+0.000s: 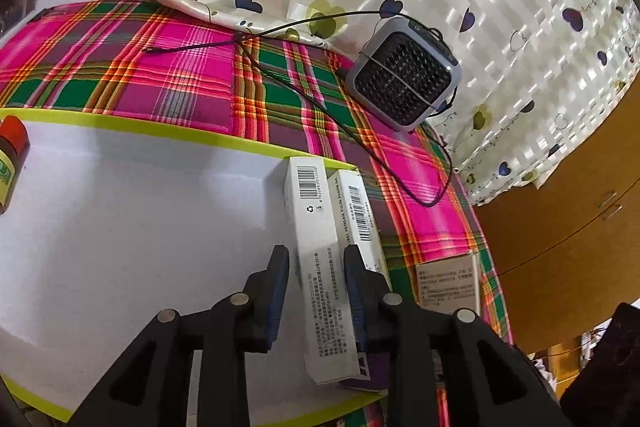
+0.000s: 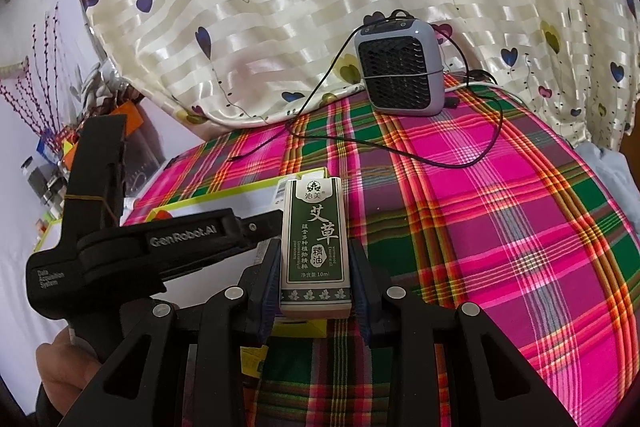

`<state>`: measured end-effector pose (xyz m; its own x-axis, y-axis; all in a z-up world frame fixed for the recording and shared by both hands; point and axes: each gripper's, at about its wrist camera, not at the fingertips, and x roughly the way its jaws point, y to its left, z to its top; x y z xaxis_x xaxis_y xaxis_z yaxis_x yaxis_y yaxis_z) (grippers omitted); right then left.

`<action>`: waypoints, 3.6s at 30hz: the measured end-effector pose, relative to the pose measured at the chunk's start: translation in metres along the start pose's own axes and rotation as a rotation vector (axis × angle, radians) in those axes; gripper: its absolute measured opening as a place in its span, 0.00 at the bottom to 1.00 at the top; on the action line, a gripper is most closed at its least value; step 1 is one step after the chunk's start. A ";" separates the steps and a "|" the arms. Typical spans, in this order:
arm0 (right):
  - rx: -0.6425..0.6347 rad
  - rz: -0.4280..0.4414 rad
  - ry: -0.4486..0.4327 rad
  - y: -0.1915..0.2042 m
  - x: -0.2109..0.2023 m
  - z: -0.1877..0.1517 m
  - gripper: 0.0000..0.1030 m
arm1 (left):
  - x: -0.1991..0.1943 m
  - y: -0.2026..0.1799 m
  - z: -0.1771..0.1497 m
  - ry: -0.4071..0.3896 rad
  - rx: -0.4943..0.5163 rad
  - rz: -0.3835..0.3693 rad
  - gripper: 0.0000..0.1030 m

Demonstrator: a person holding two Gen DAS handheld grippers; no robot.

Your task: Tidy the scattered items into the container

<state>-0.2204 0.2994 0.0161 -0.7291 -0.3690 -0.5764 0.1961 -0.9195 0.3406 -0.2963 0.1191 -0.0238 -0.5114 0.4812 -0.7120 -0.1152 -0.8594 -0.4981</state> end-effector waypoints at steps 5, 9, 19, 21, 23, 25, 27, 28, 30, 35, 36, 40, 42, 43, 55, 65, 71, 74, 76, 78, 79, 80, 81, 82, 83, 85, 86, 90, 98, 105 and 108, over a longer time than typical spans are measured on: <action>0.001 -0.001 -0.004 -0.001 0.000 0.000 0.32 | -0.004 0.004 0.002 -0.019 -0.019 -0.044 0.29; -0.002 0.001 -0.007 0.000 0.000 -0.001 0.32 | -0.001 0.006 0.002 0.005 -0.017 -0.056 0.29; 0.009 0.017 -0.013 0.001 0.001 -0.001 0.32 | -0.044 0.005 -0.007 -0.036 0.020 -0.062 0.29; 0.002 0.012 -0.012 0.004 0.002 -0.001 0.32 | -0.052 0.008 -0.014 -0.037 0.044 -0.058 0.29; -0.003 0.012 -0.006 0.010 0.003 -0.001 0.32 | -0.060 0.015 -0.022 -0.043 0.066 -0.044 0.29; -0.019 0.008 0.000 0.018 0.005 -0.001 0.32 | -0.066 0.020 -0.025 -0.054 0.072 -0.041 0.29; -0.053 -0.009 0.013 0.032 0.009 0.000 0.32 | -0.073 0.026 -0.026 -0.070 0.068 -0.045 0.29; -0.062 -0.015 0.018 0.036 0.011 0.000 0.32 | -0.075 0.027 -0.026 -0.075 0.067 -0.049 0.29; -0.091 -0.029 0.035 0.049 0.017 0.002 0.32 | -0.082 0.032 -0.024 -0.094 0.069 -0.043 0.29; -0.155 -0.062 0.058 0.078 0.038 0.010 0.32 | -0.098 0.047 -0.022 -0.144 0.041 -0.046 0.29; -0.173 -0.077 0.063 0.084 0.046 0.012 0.32 | -0.101 0.049 -0.022 -0.155 0.035 -0.046 0.29; -0.188 -0.108 0.078 0.094 0.065 0.016 0.32 | -0.111 0.060 -0.018 -0.190 0.007 -0.052 0.29; -0.188 -0.123 0.082 0.097 0.074 0.017 0.32 | -0.114 0.066 -0.016 -0.198 -0.007 -0.051 0.29; -0.188 -0.128 0.084 0.098 0.077 0.017 0.32 | -0.115 0.070 -0.015 -0.202 -0.017 -0.052 0.29; -0.176 -0.221 0.092 0.096 0.100 0.025 0.32 | -0.112 0.094 -0.013 -0.192 -0.095 -0.037 0.29; -0.168 -0.168 0.099 0.091 0.095 0.025 0.32 | -0.107 0.091 -0.014 -0.182 -0.086 -0.027 0.29; -0.184 -0.055 0.113 0.096 0.083 0.023 0.31 | -0.108 0.093 -0.015 -0.189 -0.094 -0.025 0.29; -0.187 0.039 0.161 0.103 0.091 0.020 0.31 | -0.113 0.091 -0.016 -0.210 -0.086 -0.028 0.29; -0.194 0.048 0.184 0.107 0.096 0.018 0.31 | -0.115 0.091 -0.015 -0.218 -0.083 -0.029 0.29; -0.201 0.013 0.200 0.110 0.105 0.018 0.31 | -0.116 0.093 -0.013 -0.220 -0.094 -0.027 0.29; -0.198 -0.007 0.208 0.111 0.108 0.017 0.31 | -0.116 0.094 -0.013 -0.219 -0.097 -0.028 0.29; -0.189 -0.024 0.217 0.110 0.112 0.017 0.31 | -0.116 0.095 -0.013 -0.219 -0.100 -0.026 0.29; -0.179 -0.026 0.209 0.109 0.114 0.017 0.30 | -0.116 0.096 -0.013 -0.220 -0.103 -0.025 0.29; -0.173 -0.033 0.202 0.107 0.114 0.018 0.30 | -0.116 0.096 -0.013 -0.221 -0.103 -0.025 0.29; -0.168 -0.036 0.200 0.106 0.114 0.019 0.31 | -0.116 0.096 -0.013 -0.221 -0.103 -0.023 0.29; -0.156 -0.033 0.191 0.106 0.113 0.020 0.31 | -0.117 0.096 -0.013 -0.222 -0.106 -0.025 0.29; -0.151 -0.027 0.186 0.105 0.112 0.019 0.31 | -0.117 0.096 -0.013 -0.222 -0.105 -0.026 0.29; -0.128 -0.008 0.179 0.102 0.102 0.018 0.31 | -0.117 0.096 -0.013 -0.224 -0.102 -0.024 0.29; -0.126 0.016 0.221 0.097 0.087 -0.001 0.31 | -0.116 0.100 -0.013 -0.219 -0.106 -0.019 0.29; -0.101 0.057 0.177 0.090 0.087 0.000 0.31 | -0.110 0.096 -0.014 -0.204 -0.090 -0.010 0.29; -0.069 0.057 0.182 0.086 0.086 0.001 0.31 | -0.108 0.095 -0.015 -0.199 -0.085 -0.007 0.29</action>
<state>-0.2670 0.1883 -0.0040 -0.5865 -0.4329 -0.6845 0.2825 -0.9014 0.3280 -0.2387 -0.0123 -0.0016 -0.6699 0.4365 -0.6006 -0.0518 -0.8345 -0.5486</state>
